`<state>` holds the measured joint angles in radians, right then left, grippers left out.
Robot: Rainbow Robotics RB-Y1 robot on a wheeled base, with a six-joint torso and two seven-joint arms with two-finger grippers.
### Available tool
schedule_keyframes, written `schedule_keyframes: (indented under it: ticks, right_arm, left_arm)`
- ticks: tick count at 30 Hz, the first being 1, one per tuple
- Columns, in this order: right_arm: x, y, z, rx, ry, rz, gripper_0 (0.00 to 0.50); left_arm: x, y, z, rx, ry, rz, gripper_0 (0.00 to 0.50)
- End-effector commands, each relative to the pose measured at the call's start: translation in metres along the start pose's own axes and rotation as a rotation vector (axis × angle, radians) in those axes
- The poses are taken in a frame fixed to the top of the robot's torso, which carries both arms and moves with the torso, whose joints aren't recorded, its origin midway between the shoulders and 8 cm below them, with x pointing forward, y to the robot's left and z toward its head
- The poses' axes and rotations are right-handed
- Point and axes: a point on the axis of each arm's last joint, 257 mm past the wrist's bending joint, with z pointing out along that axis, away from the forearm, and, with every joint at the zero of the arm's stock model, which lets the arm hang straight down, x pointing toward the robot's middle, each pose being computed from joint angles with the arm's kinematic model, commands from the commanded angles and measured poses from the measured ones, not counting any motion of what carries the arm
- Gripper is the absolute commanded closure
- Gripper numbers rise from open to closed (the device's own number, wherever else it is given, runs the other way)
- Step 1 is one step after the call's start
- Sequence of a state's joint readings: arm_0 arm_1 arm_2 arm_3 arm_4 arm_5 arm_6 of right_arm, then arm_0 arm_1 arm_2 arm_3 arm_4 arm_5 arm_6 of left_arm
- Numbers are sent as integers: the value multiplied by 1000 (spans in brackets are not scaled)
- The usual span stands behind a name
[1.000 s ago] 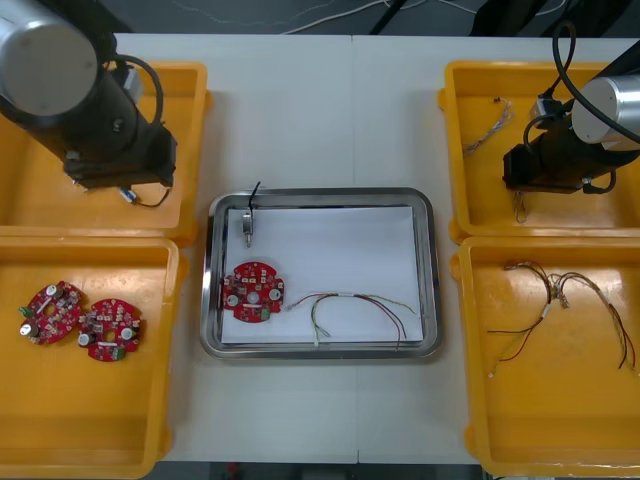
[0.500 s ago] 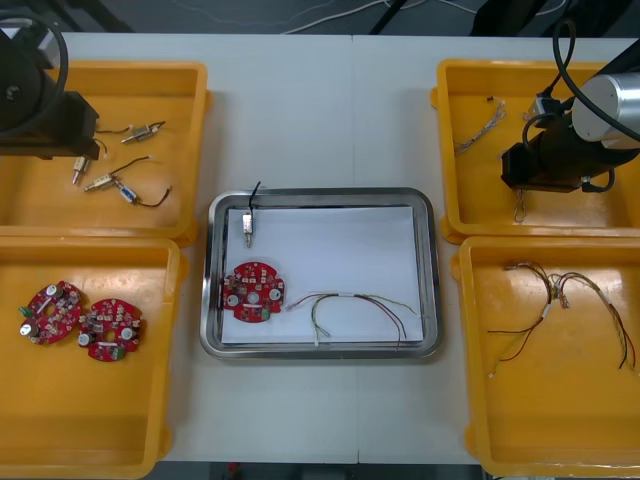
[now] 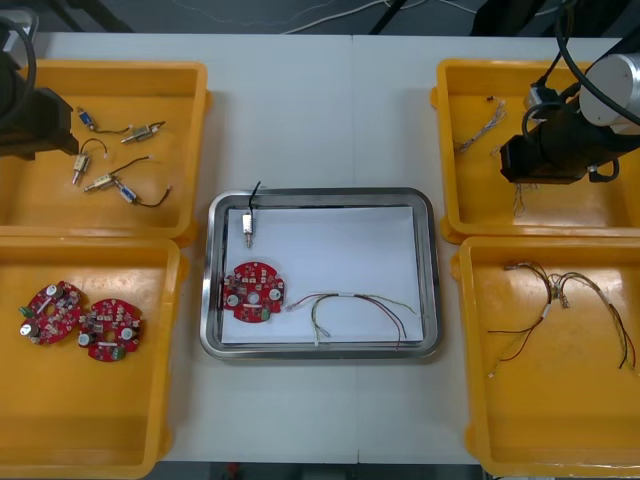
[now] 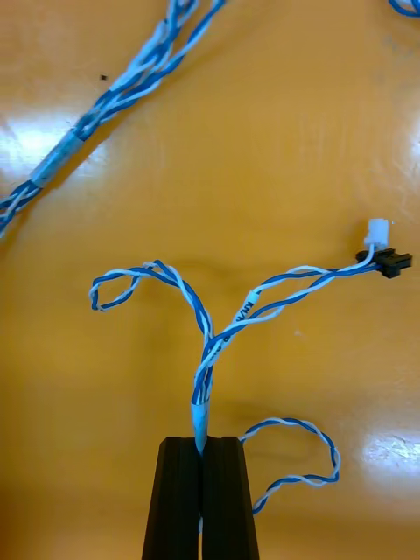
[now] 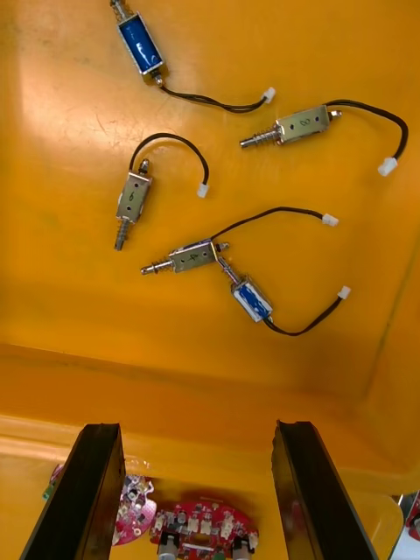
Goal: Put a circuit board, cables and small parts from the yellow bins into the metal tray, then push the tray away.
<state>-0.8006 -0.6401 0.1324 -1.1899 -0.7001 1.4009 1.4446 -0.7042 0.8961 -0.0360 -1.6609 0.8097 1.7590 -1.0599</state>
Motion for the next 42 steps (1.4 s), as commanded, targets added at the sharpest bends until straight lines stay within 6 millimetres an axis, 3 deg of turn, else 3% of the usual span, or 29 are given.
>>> schedule_keyframes:
  ticks: [1, 10, 26, 42]
  right_arm:
    - [-36, -3, -40, 11, -76, -79, 500]
    - [-37, 2, -62, 4, -74, -139, 500]
    - [-21, 13, -110, -16, -17, -254, 500]
    - [-2, 30, -149, -22, 20, -392, 500]
  left_arm:
    - [-15, 32, -3, -32, -27, 116, 0]
    - [-9, 39, 13, -58, 4, 137, 0]
    - [11, 31, 69, -72, 8, 151, 0]
    - [11, 19, 80, -63, -17, 143, 0]
